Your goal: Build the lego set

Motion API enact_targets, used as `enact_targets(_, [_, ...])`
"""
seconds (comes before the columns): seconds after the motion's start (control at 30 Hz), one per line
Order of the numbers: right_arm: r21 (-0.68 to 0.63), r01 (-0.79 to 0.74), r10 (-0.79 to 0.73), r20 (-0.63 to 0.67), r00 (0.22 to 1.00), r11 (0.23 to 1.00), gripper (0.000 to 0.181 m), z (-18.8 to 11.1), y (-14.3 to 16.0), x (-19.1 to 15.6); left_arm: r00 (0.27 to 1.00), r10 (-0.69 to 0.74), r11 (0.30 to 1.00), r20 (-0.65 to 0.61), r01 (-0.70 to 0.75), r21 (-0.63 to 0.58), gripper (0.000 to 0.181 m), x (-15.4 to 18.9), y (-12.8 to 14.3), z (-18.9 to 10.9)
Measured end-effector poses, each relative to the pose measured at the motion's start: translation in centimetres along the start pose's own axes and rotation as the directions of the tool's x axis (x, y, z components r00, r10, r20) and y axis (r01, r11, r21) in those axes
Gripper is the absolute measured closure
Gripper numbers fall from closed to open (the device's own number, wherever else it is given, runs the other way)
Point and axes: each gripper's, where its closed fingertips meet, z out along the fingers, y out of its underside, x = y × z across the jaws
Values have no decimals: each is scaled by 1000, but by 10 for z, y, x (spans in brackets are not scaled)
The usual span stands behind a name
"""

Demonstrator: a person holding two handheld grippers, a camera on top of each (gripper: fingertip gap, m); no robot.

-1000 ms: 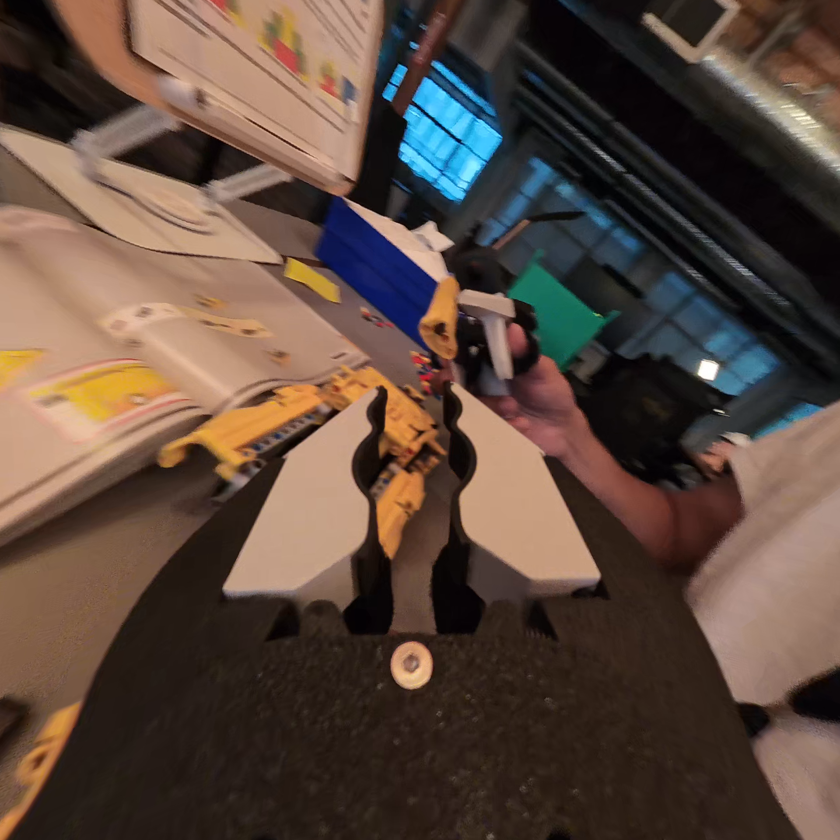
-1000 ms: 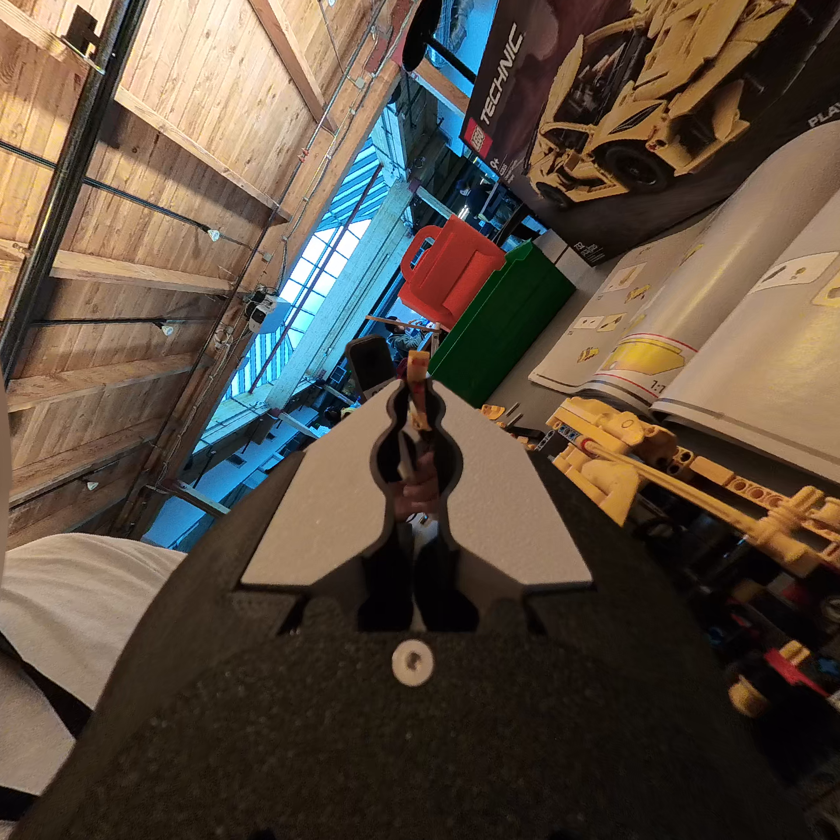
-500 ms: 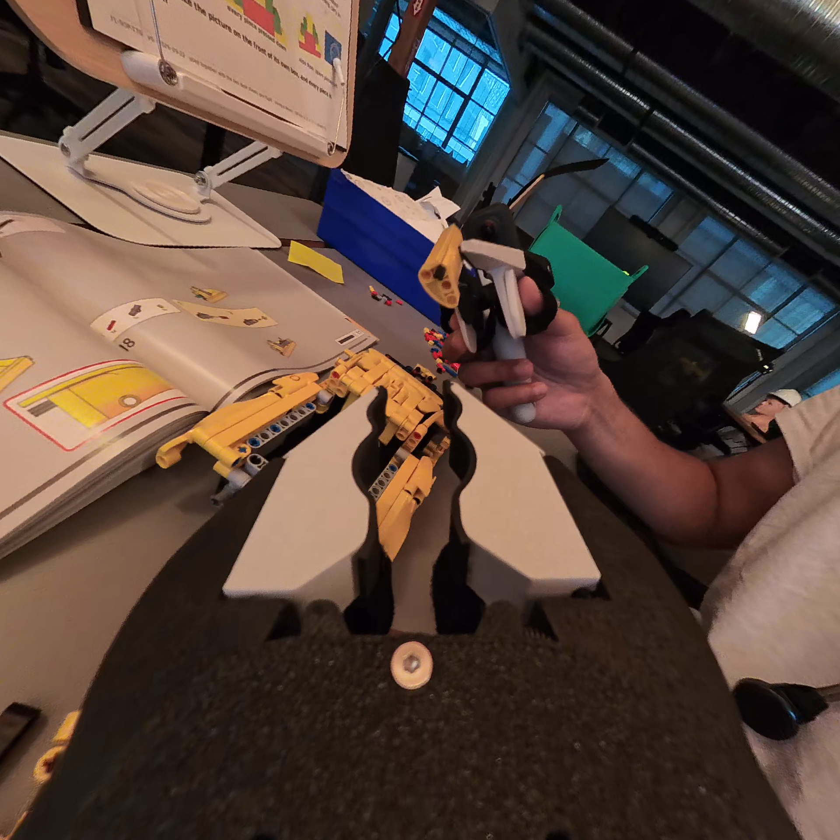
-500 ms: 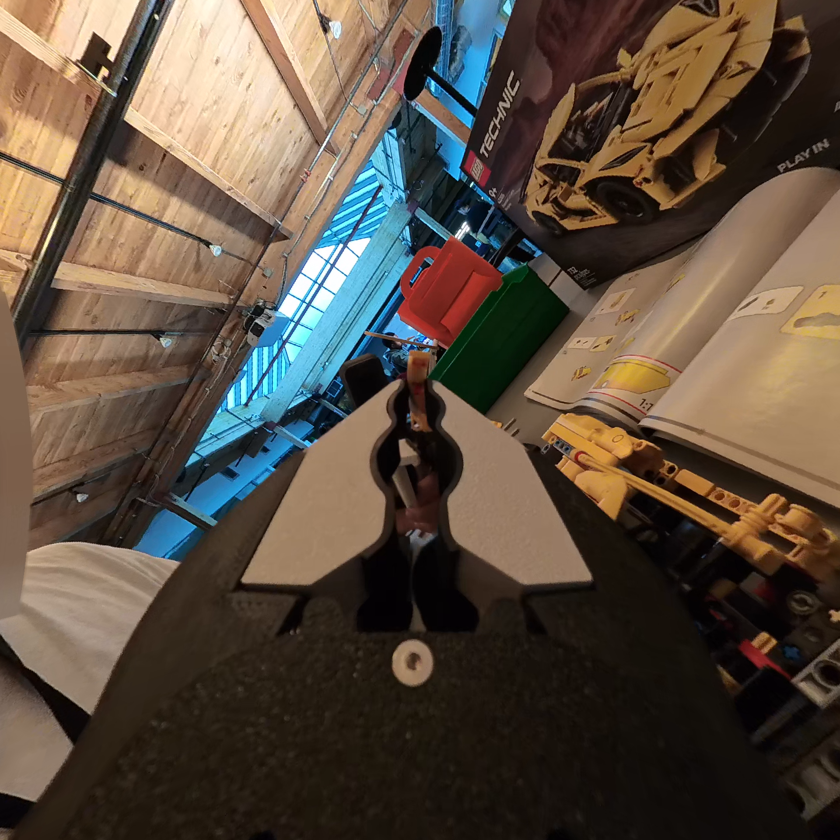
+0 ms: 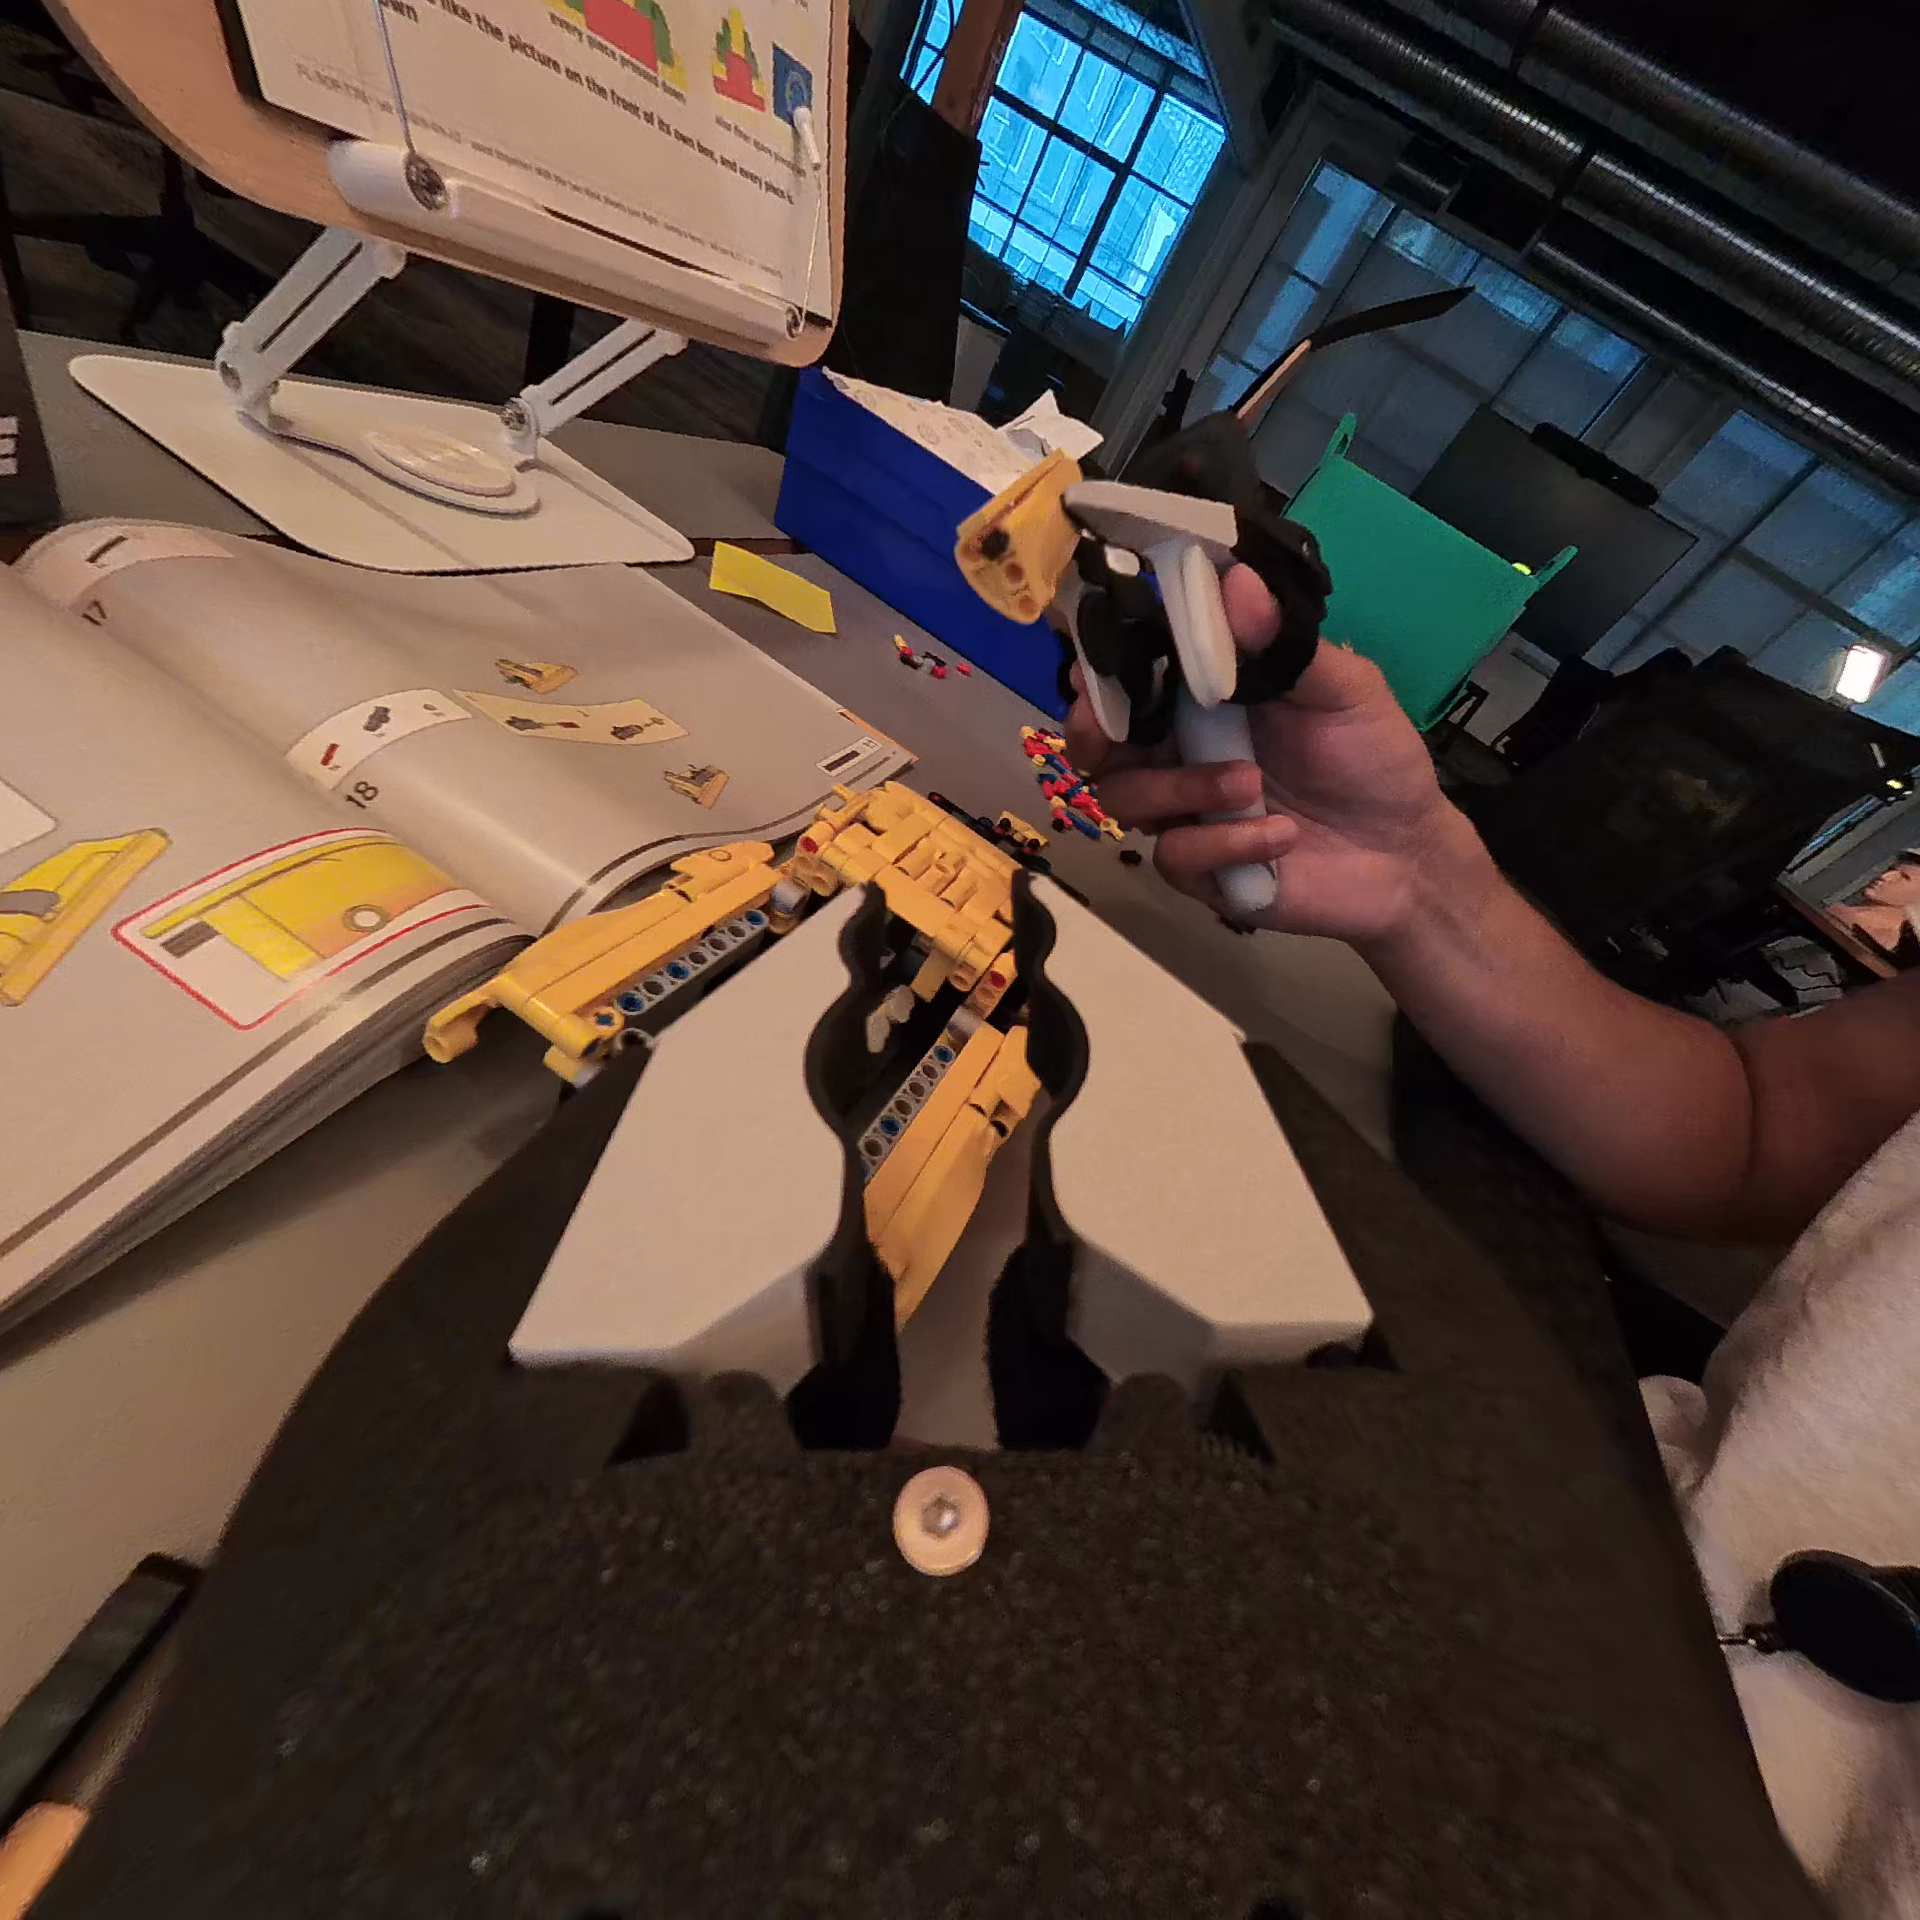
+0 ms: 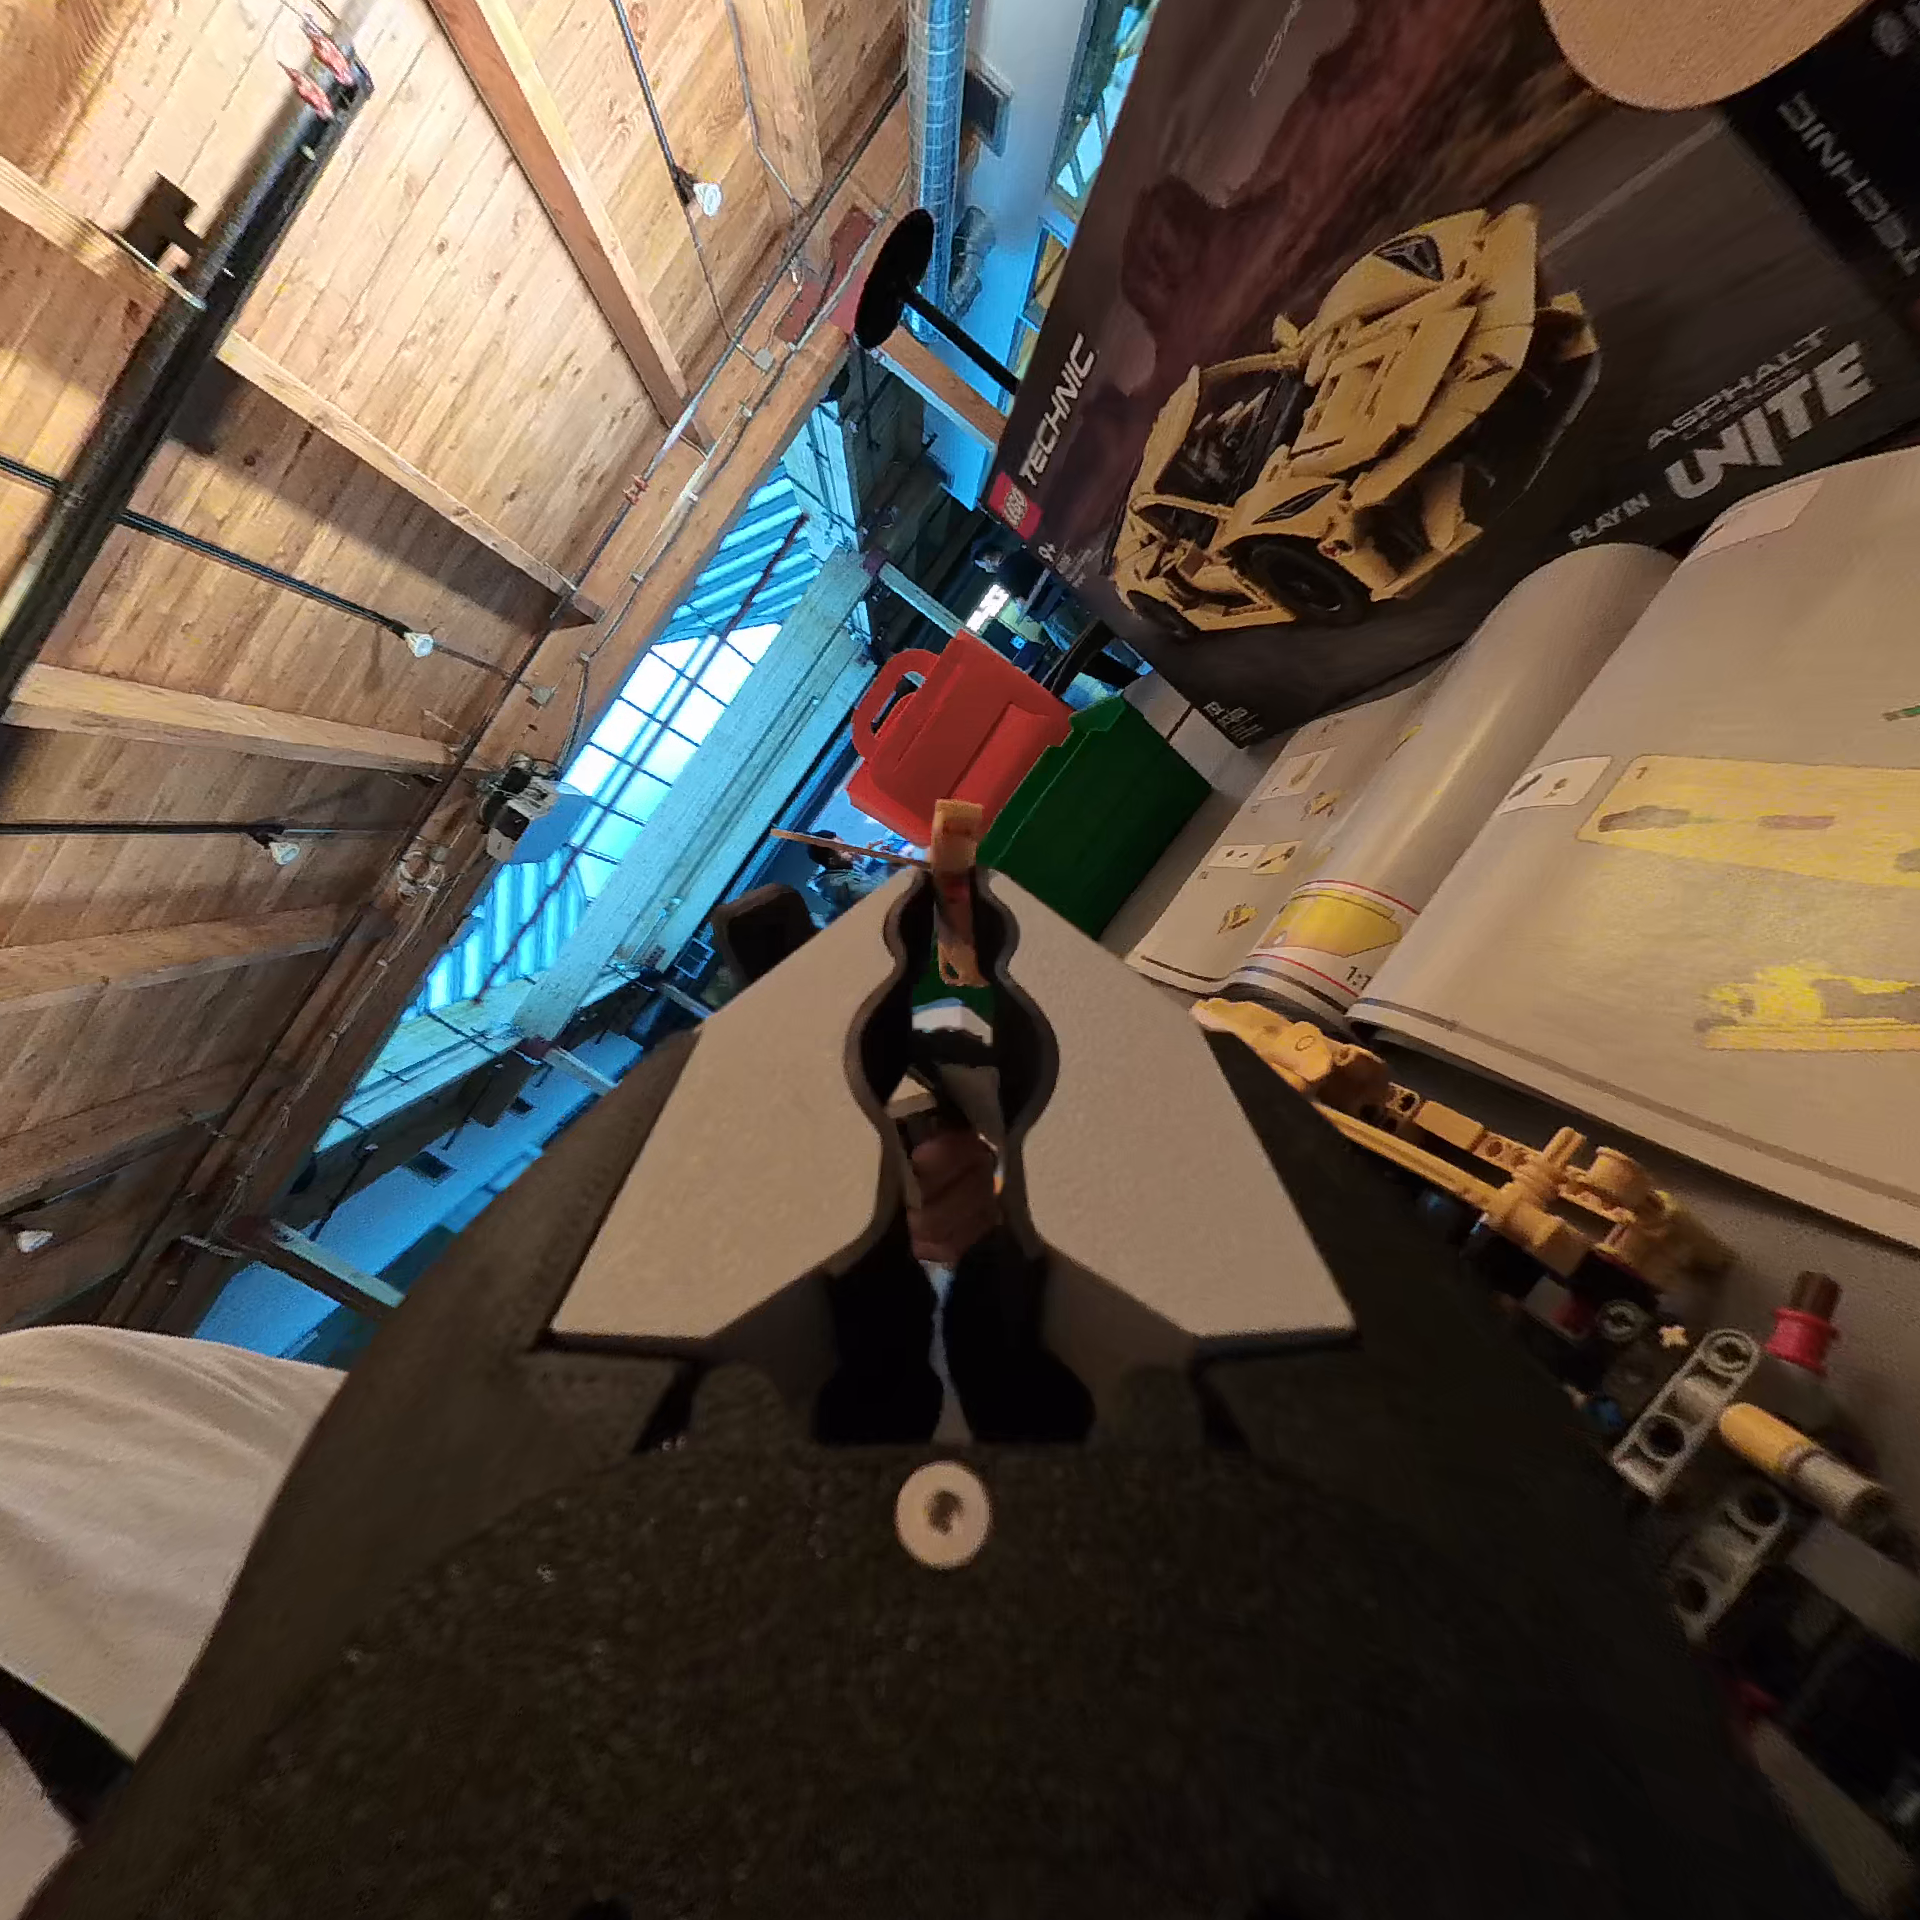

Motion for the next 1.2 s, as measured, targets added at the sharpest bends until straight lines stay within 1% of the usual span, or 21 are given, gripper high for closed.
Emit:
enact_targets(0.07, [-36,68,-69,-46,997,997,176,1,2,0,1000,14,1000,19,-14,4,157,-3,-2,-2])
enact_targets(0.1, [-77,116,-121,-62,991,990,176,2,6,-3,999,21,1000,30,-21,8,157,-4,-4,-4])
enact_targets(0.17, [-196,232,-249,-68,966,953,176,7,22,-12,998,34,999,61,-36,19,157,-10,-8,-8])
enact_targets(0.2, [-277,267,-293,-59,954,923,176,8,37,-17,996,37,999,85,-40,29,157,-14,-12,-11])
enact_targets(0.23, [-368,261,-299,-50,953,892,176,5,58,-20,993,35,998,114,-40,41,157,-19,-15,-15])
enact_targets(0.27, [-460,219,-272,-50,961,860,176,1,83,-22,989,29,998,146,-37,55,157,-26,-18,-19])
enact_targets(0.33, [-591,134,-232,-92,968,796,176,-13,133,-22,976,11,997,217,-29,78,157,-40,-24,-27])
enact_targets(0.4, [-659,66,-218,-151,964,749,176,-28,170,-19,963,0,994,269,-30,106,157,-49,-29,-34])
enact_targets(0.47, [-659,29,-192,-177,965,752,176,-36,186,-22,957,-21,991,290,-19,133,157,-55,-33,-38])
enact_targets(0.53, [-640,25,-200,-203,959,768,176,-42,187,-20,958,-36,989,285,-6,147,157,-55,-34,-39])
enact_targets(0.63, [-634,28,-241,-253,937,773,176,-52,181,-5,958,-22,990,286,-18,137,157,-52,-33,-37])
enact_targets(0.77, [-650,-48,-184,-284,941,759,176,-60,184,4,944,60,992,326,-93,89,157,-50,-30,-34])
enact_targets(0.9, [-671,-70,-175,-290,941,738,176,-63,189,10,930,90,991,358,-118,58,157,-54,-26,-33])
enact_targets(1.0, [-653,-85,-155,-301,941,753,176,-63,189,13,902,151,986,404,-168,5,157,-61,-22,-34])
enact_targets(1.07, [-636,-103,-149,-330,932,765,174,-65,188,19,890,177,982,420,-185,-21,158,-65,-19,-33])
enact_targets(1.2, [-620,-141,-157,-402,902,772,168,-79,189,31,897,159,986,412,-164,-24,157,-66,-17,-33])
